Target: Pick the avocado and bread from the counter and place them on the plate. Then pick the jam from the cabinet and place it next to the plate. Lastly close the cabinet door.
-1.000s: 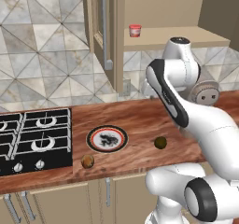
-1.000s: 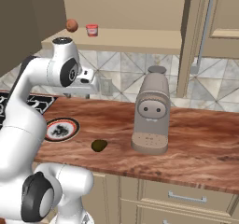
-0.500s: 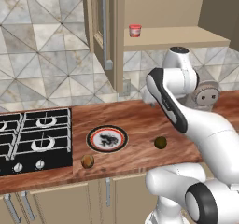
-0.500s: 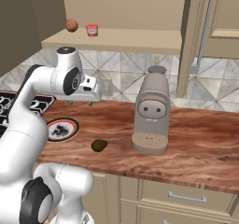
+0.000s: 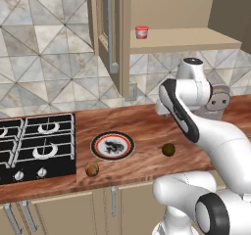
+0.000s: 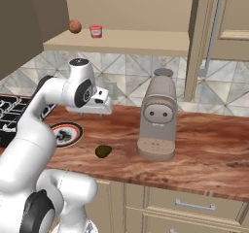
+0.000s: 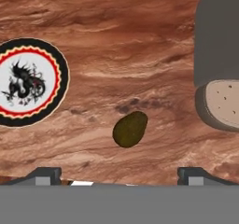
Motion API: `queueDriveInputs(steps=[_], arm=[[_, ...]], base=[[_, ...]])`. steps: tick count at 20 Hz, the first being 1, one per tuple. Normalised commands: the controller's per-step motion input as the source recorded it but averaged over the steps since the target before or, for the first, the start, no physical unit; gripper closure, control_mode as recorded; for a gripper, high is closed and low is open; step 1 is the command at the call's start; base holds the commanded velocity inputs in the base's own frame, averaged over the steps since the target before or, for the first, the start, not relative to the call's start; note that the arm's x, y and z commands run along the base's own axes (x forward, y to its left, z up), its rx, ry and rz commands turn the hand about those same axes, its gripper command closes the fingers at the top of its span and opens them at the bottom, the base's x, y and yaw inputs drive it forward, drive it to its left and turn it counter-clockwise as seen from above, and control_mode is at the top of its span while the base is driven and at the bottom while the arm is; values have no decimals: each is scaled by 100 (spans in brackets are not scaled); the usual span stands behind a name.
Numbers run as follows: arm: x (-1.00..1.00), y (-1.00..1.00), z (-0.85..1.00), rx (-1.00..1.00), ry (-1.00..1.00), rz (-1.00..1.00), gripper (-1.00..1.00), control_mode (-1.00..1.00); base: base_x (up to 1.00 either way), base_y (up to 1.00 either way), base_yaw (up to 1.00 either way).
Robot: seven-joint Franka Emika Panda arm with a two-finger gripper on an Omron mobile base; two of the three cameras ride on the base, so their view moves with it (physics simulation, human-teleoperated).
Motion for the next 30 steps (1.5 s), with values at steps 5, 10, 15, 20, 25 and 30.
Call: queueDriveInputs(steps=[5, 10, 15, 20, 25, 30], arm=[[0, -8, -41, 0, 6, -4, -100, -100], [0, 0, -43, 0, 8, -2, -100, -100], [0, 0, -30, 0, 9, 0, -100, -100], [1, 0, -18, 2, 5, -1, -100, -100], [16, -2, -26, 0, 1, -3, -100, -100], [31, -6, -43, 0, 0, -5, -100, -100]], base=[[0, 0, 0], [0, 0, 0], [0, 0, 0], [0, 0, 0], [0, 0, 0], [0, 0, 0]])
